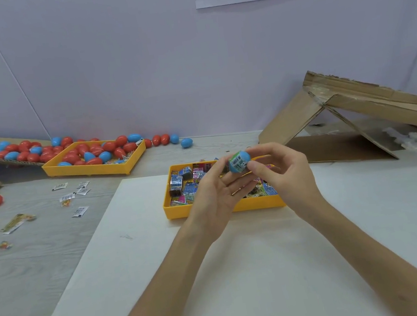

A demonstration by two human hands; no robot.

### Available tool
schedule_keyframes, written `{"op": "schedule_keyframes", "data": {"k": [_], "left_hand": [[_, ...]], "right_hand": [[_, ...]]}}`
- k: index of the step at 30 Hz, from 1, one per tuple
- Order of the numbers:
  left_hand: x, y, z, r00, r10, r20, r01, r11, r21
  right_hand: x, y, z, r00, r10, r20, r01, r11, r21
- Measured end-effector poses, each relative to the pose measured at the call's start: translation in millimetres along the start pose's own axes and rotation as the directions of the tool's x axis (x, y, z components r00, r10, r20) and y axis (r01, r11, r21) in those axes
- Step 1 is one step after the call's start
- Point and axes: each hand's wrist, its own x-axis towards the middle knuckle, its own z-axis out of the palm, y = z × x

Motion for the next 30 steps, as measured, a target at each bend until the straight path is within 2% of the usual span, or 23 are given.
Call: {"op": "schedule_keyframes", "data": {"k": [7,20,24,27,30], "left_hand": [[2,-2,-5,0.997,0.059,0.053,-0.064,0.993,0.099],[2,-5,-2,0.997,0.057,0.044,-0.061,0.993,0.102],[1,-6,2,0.992,0.129,0.013,-0.128,0.961,0.245],[2,-9,1,0.977,0.214,0.015,-0.199,0.878,0.436],[3,-11,-1,0.969,0.245,0.030,-0.227,0.835,0.501]], "right_hand": [[2,2,-2,0.997,0.075,0.001,-0.074,0.993,0.087],[5,4,-5,0.983,0.181,0.009,-0.180,0.976,0.121],[6,8,-5,0.981,0.193,-0.012,-0.190,0.975,0.116],[7,10,-6,0.976,0.217,-0.025,-0.211,0.968,0.136],[7,9,-6,0.966,0.257,0.004,-0.254,0.950,0.184]]}}
